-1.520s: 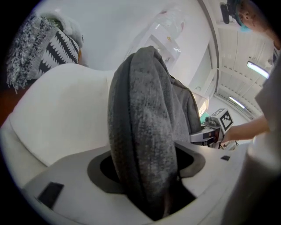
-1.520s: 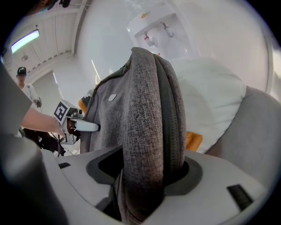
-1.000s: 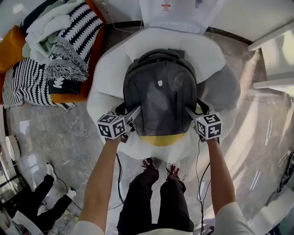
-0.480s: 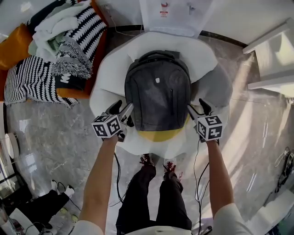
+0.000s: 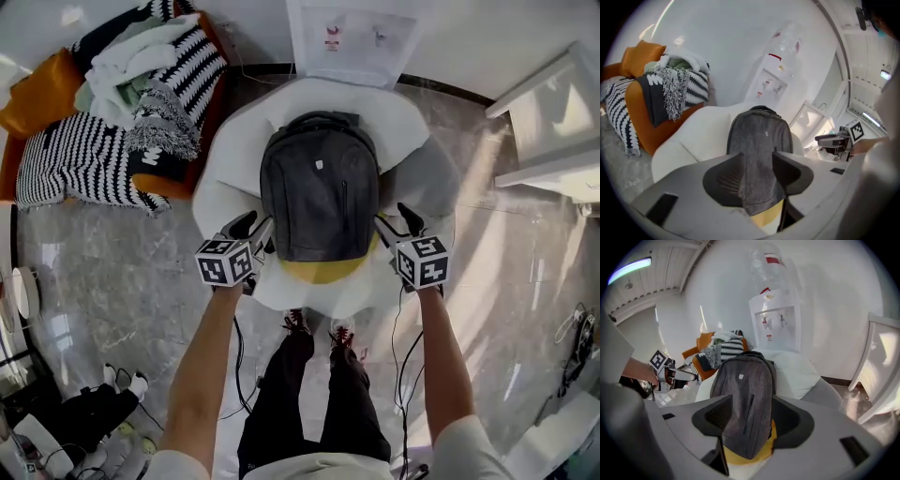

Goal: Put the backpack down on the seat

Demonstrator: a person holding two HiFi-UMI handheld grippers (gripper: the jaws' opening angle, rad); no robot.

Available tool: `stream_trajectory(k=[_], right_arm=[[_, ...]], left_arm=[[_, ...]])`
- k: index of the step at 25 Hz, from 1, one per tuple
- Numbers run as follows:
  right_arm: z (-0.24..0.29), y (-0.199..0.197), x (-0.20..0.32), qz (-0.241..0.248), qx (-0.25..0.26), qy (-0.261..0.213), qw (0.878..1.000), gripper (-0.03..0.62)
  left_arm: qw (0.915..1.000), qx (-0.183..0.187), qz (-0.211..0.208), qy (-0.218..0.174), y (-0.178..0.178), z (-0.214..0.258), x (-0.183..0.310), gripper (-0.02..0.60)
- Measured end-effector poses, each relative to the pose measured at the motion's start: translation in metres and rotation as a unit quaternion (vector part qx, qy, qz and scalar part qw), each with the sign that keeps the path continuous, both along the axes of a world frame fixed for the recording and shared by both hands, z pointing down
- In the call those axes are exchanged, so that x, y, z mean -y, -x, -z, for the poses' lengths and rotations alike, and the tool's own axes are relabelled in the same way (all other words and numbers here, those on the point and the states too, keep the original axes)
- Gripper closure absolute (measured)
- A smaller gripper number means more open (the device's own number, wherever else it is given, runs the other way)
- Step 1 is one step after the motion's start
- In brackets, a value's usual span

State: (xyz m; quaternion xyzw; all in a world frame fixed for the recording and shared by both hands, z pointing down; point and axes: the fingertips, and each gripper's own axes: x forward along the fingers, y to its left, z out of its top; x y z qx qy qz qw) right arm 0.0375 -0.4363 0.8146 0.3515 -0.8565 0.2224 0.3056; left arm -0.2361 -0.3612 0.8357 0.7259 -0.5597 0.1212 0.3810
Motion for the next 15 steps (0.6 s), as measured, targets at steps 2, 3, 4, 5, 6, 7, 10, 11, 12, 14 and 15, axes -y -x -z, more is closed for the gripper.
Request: stream_trajectory(k=[2,3,4,5,6,7,10,11,12,14,15], right_arm=[[0.012,0.001,-0.005,0.005,0.010,0.000,1.000,0.333],[0.019,0.001,-0.008,0.007,0.013,-0.001,1.000,0.335],[0.026,0.001,-0.011,0.008,0.015,-0.002,1.000,0.337],[0.033,0.001,-0.015,0.010,0.016,-0.003,1.000,0.346],[0.041,0.001,-0.019,0.013,0.018,-0.005,1.000,0.368],[0.049,0.001,-0.023,0.017,0.020,-0.006,1.000,0.382],[0.071,-0.001,-0.034,0.026,0.015,-0.012,0.999,0.382],[0.079,-0.003,-0.037,0.028,0.010,-0.017,0.999,0.383],[0.086,-0.004,-0.039,0.030,0.004,-0.024,0.999,0.393],[0.101,-0.003,-0.041,0.034,-0.003,-0.038,0.999,0.424],[0.108,-0.003,-0.042,0.036,-0.004,-0.043,0.998,0.424]], left_arm=[[1.0000,0.005,-0.005,-0.002,-0.005,0.011,-0.004,0.384],[1.0000,0.003,-0.004,-0.004,-0.008,0.017,-0.005,0.390],[1.0000,0.002,-0.005,-0.006,-0.010,0.024,-0.006,0.399],[0.9999,0.004,-0.008,-0.008,-0.012,0.031,-0.008,0.410],[0.9998,0.009,-0.013,-0.010,-0.015,0.038,-0.009,0.414],[0.9997,0.014,-0.017,-0.013,-0.017,0.046,-0.010,0.414],[0.9990,0.029,-0.029,-0.019,-0.025,0.072,-0.017,0.427],[0.9987,0.033,-0.033,-0.019,-0.027,0.079,-0.020,0.434],[0.9985,0.037,-0.035,-0.019,-0.028,0.085,-0.023,0.442],[0.9981,0.046,-0.035,-0.021,-0.028,0.098,-0.028,0.462],[0.9979,0.051,-0.032,-0.021,-0.027,0.103,-0.029,0.468]])
